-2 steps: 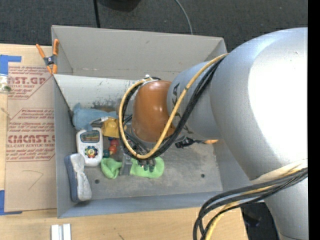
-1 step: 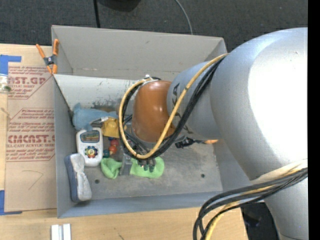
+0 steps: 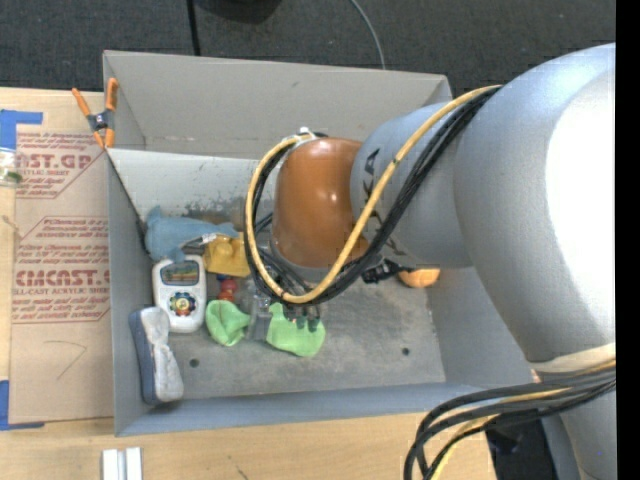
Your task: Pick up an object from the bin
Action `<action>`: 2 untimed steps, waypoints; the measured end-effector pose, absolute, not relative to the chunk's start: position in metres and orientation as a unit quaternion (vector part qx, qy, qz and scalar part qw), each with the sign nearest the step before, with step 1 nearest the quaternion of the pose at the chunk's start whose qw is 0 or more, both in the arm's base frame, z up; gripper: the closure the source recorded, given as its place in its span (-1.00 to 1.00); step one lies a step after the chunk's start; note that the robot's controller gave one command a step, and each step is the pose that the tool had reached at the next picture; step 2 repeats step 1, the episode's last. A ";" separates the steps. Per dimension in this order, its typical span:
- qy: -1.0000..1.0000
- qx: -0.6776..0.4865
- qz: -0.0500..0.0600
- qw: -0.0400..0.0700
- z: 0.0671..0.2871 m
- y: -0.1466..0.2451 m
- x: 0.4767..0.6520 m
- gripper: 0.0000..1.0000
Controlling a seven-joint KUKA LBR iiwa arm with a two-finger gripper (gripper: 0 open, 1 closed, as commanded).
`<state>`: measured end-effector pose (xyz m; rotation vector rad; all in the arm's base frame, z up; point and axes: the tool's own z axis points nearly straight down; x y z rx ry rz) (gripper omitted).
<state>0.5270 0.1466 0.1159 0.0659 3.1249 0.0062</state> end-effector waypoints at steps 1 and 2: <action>1.000 0.019 0.003 0.011 0.138 0.147 0.530 1.00; 1.000 0.019 0.003 0.011 0.138 0.147 0.530 1.00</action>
Offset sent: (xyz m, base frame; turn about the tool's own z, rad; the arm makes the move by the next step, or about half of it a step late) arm -0.0034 -0.0421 -0.0253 -0.1790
